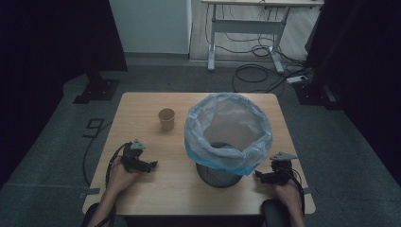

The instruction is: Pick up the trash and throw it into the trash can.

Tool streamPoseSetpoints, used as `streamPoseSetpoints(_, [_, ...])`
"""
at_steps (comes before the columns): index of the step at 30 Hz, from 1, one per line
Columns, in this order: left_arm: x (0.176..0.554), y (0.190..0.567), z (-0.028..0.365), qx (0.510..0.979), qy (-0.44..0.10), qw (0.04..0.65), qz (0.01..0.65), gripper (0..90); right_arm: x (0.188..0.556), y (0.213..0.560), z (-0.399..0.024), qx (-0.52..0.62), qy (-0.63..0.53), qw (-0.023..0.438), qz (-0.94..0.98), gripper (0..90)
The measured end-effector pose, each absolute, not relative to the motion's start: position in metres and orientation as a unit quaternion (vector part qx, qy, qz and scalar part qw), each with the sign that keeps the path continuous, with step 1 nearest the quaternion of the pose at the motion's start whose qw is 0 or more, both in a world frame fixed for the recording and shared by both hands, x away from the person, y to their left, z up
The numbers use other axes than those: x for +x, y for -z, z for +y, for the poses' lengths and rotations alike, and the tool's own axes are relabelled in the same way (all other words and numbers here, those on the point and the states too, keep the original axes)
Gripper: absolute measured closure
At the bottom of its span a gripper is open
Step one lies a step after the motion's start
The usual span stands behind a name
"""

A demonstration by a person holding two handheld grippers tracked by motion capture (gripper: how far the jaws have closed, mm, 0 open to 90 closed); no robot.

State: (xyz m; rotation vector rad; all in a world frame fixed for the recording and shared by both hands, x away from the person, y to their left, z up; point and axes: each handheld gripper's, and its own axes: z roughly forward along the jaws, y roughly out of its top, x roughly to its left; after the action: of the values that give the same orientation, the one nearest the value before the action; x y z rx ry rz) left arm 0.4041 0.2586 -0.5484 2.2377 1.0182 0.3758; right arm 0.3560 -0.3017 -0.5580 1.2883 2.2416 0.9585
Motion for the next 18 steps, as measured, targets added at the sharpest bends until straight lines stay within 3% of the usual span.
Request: streamPoseSetpoints(18, [0.4052, 0.5483, 0.2595, 0.853, -0.143, 0.323, 0.385, 0.2, 0.3505, 0.5581, -0.3036, 0.460, -0.341, 0.192, 0.797, 0.0])
